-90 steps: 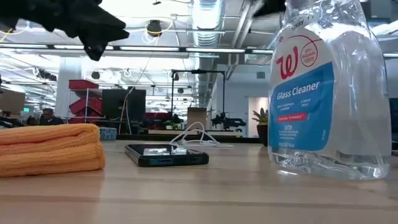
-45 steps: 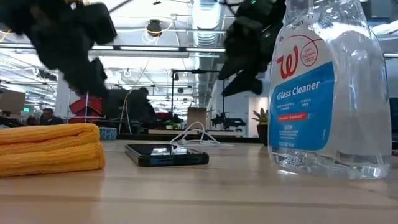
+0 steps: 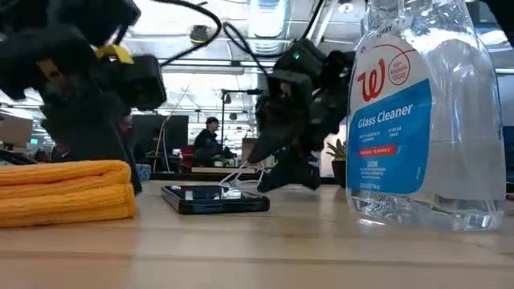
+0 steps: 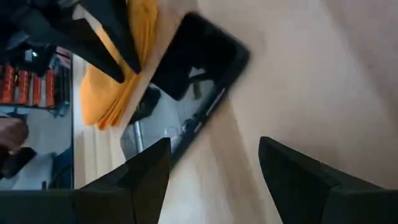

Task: Apply microfiber cloth
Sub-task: Spray the black cellphone

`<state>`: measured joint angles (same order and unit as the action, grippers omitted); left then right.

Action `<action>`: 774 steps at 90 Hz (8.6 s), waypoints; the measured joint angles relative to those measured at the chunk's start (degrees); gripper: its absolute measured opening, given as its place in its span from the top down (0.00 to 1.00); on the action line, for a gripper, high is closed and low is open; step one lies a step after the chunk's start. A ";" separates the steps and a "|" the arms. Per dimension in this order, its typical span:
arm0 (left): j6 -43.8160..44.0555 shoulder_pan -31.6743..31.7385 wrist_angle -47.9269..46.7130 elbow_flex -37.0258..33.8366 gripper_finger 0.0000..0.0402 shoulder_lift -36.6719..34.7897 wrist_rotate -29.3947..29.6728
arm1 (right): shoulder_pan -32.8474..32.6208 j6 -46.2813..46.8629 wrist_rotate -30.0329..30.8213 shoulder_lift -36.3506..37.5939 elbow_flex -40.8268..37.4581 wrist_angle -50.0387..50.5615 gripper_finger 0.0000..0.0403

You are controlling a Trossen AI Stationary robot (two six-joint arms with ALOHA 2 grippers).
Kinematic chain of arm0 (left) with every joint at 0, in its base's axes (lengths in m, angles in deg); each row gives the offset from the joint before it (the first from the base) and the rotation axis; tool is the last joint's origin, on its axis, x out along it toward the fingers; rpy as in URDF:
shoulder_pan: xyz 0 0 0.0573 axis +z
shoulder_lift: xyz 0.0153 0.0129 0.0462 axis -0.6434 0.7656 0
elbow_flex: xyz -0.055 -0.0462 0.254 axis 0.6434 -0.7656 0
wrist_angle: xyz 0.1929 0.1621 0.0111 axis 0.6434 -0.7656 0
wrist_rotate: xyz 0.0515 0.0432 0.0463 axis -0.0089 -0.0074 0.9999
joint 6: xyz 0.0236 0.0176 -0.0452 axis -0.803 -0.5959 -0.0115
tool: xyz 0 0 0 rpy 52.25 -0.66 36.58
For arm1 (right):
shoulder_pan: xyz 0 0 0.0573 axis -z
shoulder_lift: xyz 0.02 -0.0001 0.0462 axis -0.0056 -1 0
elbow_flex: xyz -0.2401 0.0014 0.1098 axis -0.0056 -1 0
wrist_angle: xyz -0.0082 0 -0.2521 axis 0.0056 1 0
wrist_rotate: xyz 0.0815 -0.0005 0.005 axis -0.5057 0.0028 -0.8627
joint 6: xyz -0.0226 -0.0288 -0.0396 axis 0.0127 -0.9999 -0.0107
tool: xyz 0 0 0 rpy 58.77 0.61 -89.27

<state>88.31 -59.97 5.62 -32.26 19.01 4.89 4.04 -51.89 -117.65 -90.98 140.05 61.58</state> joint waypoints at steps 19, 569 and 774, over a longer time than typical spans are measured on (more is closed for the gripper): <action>0.49 4.80 10.28 0.11 0.83 6.66 -1.44 | -1.81 0.11 0.12 -4.38 5.20 0.11 0.43; -18.47 0.31 30.64 4.05 0.98 -1.57 24.90 | -49.47 -15.11 56.50 45.42 -18.89 -3.46 0.59; -15.31 -0.74 28.35 4.05 0.98 -1.57 24.91 | -49.47 1.00 94.65 24.42 4.66 27.43 0.71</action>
<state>73.00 -60.71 33.97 -28.21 17.45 29.80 -45.42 -50.89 -22.99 -66.56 144.70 89.01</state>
